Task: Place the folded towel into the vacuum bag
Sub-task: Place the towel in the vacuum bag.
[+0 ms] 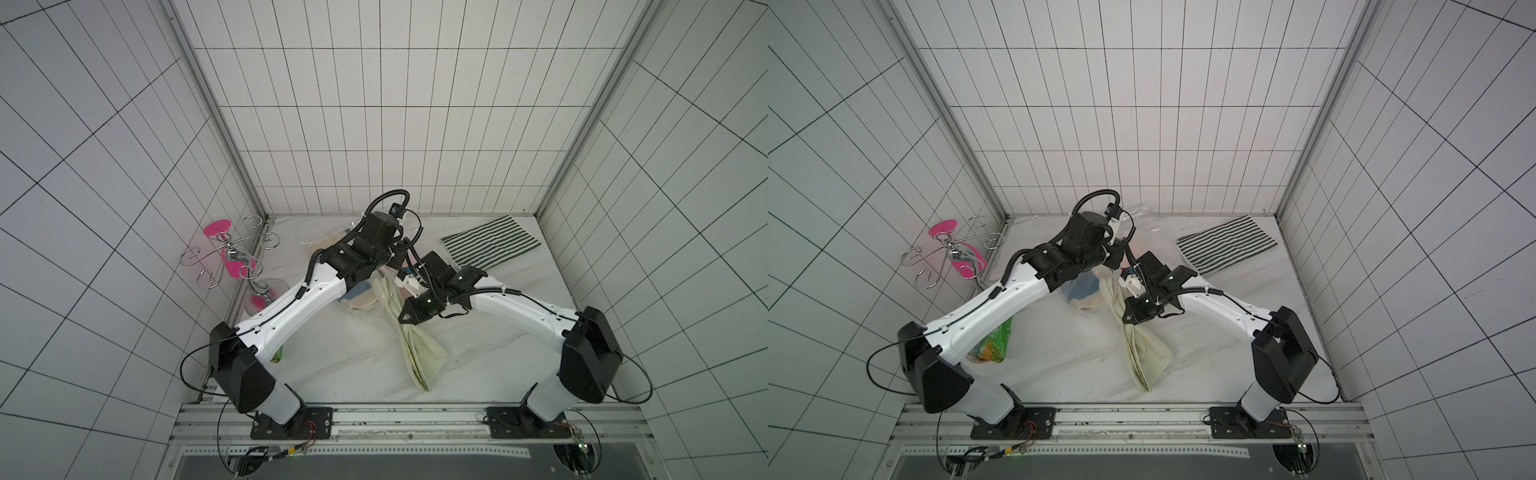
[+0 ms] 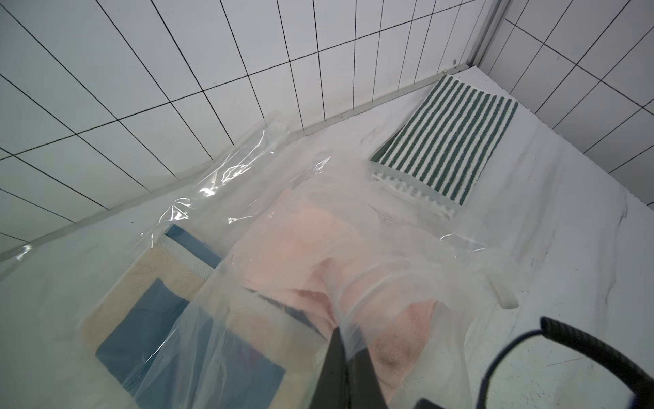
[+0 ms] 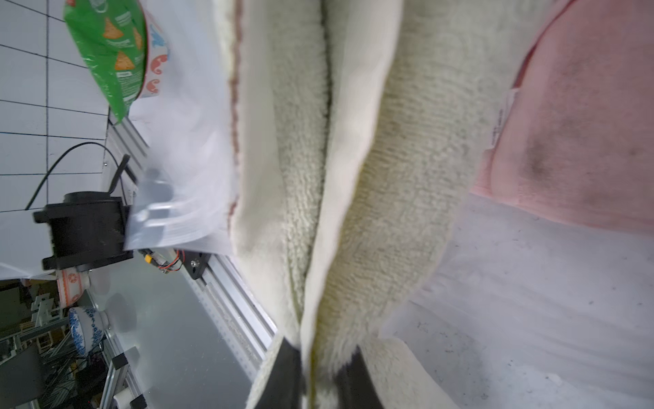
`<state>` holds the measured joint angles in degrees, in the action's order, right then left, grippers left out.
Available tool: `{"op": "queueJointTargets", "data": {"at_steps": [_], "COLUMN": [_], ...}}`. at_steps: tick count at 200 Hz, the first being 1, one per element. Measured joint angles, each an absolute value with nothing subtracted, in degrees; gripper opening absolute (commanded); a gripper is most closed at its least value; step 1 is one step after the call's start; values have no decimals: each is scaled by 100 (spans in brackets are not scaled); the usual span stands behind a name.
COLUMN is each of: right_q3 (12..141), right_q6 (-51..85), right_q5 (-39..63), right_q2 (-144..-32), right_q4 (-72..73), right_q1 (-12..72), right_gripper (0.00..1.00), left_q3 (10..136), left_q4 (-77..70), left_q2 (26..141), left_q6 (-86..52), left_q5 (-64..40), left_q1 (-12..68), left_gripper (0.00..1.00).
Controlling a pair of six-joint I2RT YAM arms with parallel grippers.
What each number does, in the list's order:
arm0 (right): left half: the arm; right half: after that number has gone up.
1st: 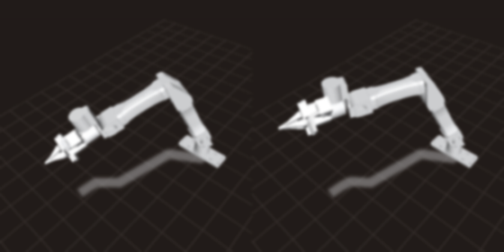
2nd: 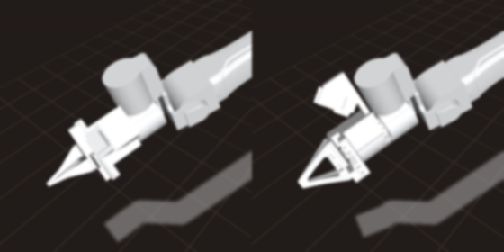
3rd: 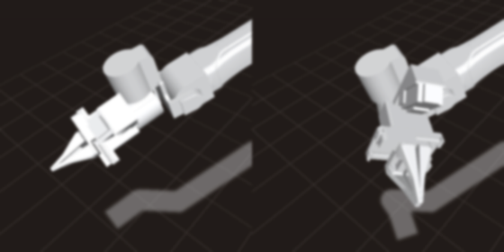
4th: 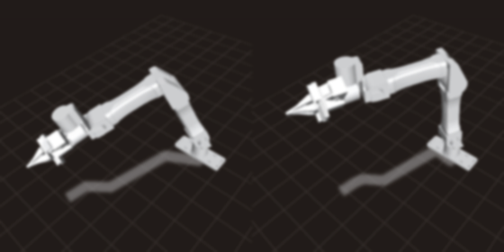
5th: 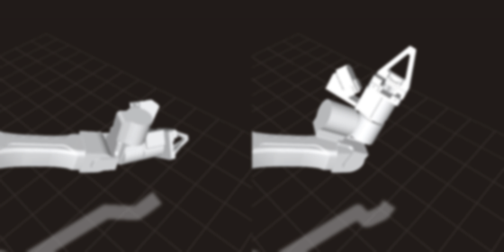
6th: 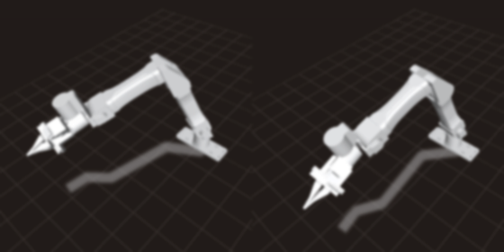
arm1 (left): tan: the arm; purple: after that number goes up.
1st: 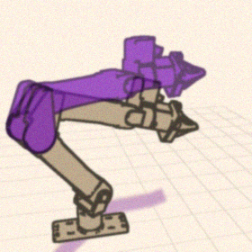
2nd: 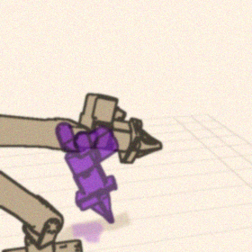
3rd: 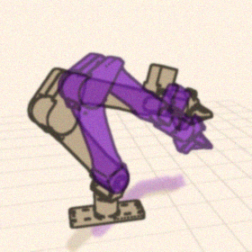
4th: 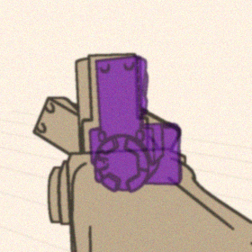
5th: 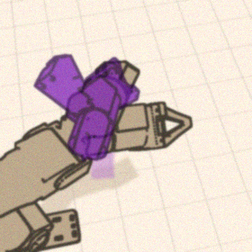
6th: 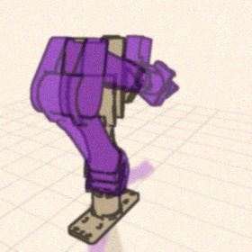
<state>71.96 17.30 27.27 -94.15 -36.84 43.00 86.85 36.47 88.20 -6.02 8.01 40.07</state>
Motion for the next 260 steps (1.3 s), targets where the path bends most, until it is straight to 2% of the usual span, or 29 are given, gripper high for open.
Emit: {"op": "queueJointTargets", "data": {"at_steps": [43,91,128,146,189,228,246,260], "right_q3": [7889,8945,9030,9052,9035,8700,8423,8171], "right_q6": [1365,1133,1015,1026,1166,1317,1404,1441], "right_q5": [1959,2187,2202,2169,2132,2141,2224,2307], "right_q2": [-10097,-10698,-11098,-11410,-11723,-11303,-10971,-10691], "right_q4": [-4069,-4010,-3601,-3367,-3081,-2987,-2991,-2991], "right_q1": [4016,4049,4222,4150,4027,3972,3896,3835], "right_gripper": [0,0,0,5,39,57,80,81], "left_q3": [8353,7817,7605,7476,7323,7323,7323,7321], "left_q4": [3385,3144,3175,3186,3109,3055,3052,3044], "left_q2": [8777,8392,8333,8348,8355,8355,8355,8355], "left_q6": [-617,-657,-666,-685,-760,-794,-797,-812], "left_q5": [519,292,384,419,298,139,95,43], "left_q1": [4169,4303,4237,4189,4195,4233,4268,4278], "left_gripper": [0,0,0,0,0,0,0,0]}}
